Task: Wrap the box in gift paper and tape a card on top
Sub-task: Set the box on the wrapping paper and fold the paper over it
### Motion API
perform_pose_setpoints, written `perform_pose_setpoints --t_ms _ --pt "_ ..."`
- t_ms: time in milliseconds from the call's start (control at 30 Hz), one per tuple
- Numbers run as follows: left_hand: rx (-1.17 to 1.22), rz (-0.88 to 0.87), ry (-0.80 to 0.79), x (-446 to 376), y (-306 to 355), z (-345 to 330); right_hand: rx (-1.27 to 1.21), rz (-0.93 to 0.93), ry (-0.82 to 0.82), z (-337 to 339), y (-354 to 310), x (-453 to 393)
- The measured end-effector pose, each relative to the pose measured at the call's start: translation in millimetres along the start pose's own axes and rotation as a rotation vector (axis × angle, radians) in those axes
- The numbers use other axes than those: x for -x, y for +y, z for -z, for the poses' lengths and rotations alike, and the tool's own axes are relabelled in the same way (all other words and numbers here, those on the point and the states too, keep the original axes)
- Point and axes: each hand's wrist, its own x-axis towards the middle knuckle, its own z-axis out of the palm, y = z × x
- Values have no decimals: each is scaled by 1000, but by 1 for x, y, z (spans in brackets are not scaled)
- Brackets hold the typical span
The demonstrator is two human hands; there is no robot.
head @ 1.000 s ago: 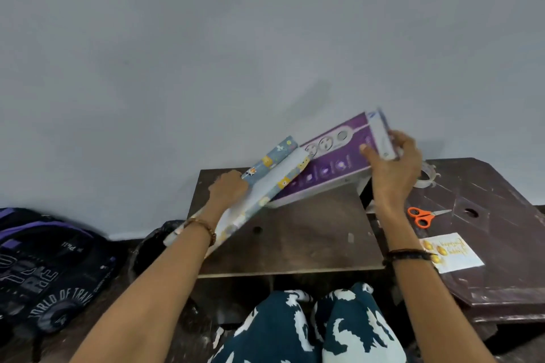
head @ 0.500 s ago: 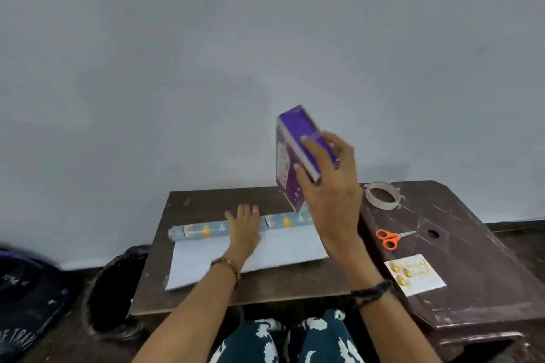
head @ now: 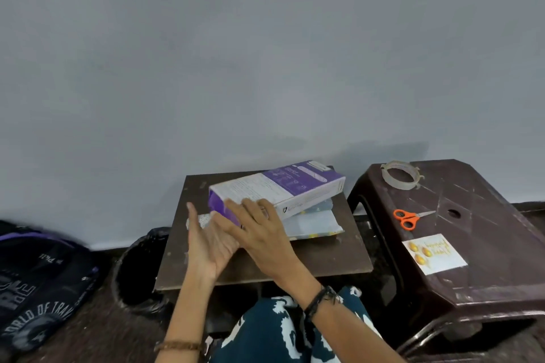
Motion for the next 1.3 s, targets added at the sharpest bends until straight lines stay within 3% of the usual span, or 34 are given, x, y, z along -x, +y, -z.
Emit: perform_pose_setpoints --t_ms 100,200,267,367,400,467,567,667,733,800,867,967,1033,1167,1233,1300 --pt "-89 36 -5 3 9 -7 -110 -3 -74 -5 -5 12" --pt "-272 -26 193 -9 11 -17 -393 -139 -147 5 2 12" --pt "-364 -77 233 -15 19 -20 -716 -543 -39 22 5 11" --pt "-392 -113 180 -13 34 -24 -1029 -1396 391 43 25 1" --pt "-368 -109 166 -14 39 -22 -1114 -1633 466 46 36 -2" --pt "-303 -95 157 -12 48 -16 -1341 -1904 451 46 53 -2" --pt "-281 -104 135 -9 51 -12 -1648 -1875 415 48 55 -1" --pt "-234 -226 162 -16 34 -2 -1702 -1912 461 55 48 -3" --pt "-579 -267 277 -30 14 12 -1754 -1963 476 63 43 -5" --pt "-1180 -151 215 -42 -13 32 -1722 -2040 434 68 34 -4" --pt "-1620 -97 195 -47 -36 44 -1647 -2131 417 71 23 -1" --pt "-1872 6 127 -43 -48 45 -1535 -2249 485 64 8 6" --pt "-1849 157 87 -40 -49 48 -1467 -2307 503 52 0 9" --pt "-1581 291 422 -34 -51 55 -1398 -2338 444 24 -10 11" --pt "-1419 388 379 -32 -43 53 -1359 -2340 424 11 -9 8" --pt "-1685 446 173 -44 -38 47 -1339 -2345 450 -1 -4 4"
